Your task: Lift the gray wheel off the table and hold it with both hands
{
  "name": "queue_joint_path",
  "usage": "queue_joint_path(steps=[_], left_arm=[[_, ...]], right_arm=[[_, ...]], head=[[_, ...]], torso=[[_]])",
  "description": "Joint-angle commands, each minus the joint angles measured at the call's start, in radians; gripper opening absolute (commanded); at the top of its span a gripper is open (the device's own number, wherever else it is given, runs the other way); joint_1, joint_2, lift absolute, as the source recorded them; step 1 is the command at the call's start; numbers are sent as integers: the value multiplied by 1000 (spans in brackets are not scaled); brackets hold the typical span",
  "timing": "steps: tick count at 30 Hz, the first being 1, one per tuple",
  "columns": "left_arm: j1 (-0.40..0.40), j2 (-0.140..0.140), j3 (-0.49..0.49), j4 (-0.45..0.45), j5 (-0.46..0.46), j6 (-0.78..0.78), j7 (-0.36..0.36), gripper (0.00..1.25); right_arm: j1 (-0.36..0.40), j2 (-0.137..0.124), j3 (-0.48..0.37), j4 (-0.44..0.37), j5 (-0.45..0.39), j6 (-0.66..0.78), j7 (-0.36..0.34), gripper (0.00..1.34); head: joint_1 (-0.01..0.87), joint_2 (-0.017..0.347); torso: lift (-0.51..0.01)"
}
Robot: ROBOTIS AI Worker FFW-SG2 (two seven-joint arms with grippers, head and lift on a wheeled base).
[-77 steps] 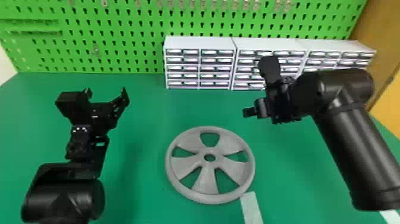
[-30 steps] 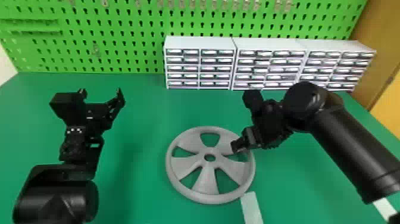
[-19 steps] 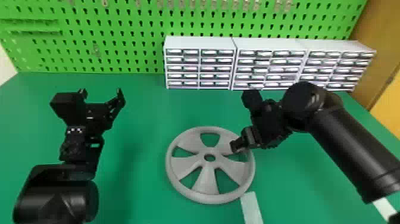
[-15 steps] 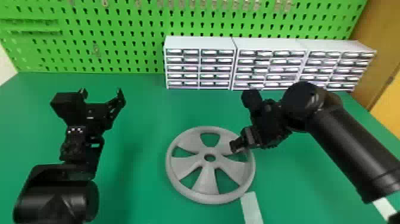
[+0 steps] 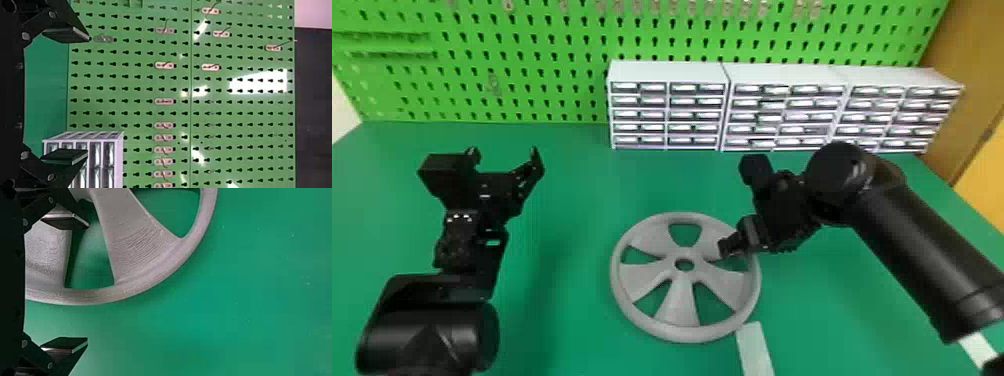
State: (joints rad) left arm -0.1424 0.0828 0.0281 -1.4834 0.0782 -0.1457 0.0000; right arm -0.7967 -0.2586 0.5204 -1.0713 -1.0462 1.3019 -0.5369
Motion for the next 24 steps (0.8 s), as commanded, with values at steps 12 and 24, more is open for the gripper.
queue_joint_path(steps=[12, 24], left_arm=[[-6, 0, -4, 0, 2, -3, 3, 1003], [-8, 0, -5, 0, 0, 0, 5, 1003]], right_arm=[[8, 13, -7, 53, 38, -41, 20, 1085], [5, 16, 10, 63, 132, -62, 120, 1022]], head=[[711, 15], [711, 15]], torso=[[-98], [-98]])
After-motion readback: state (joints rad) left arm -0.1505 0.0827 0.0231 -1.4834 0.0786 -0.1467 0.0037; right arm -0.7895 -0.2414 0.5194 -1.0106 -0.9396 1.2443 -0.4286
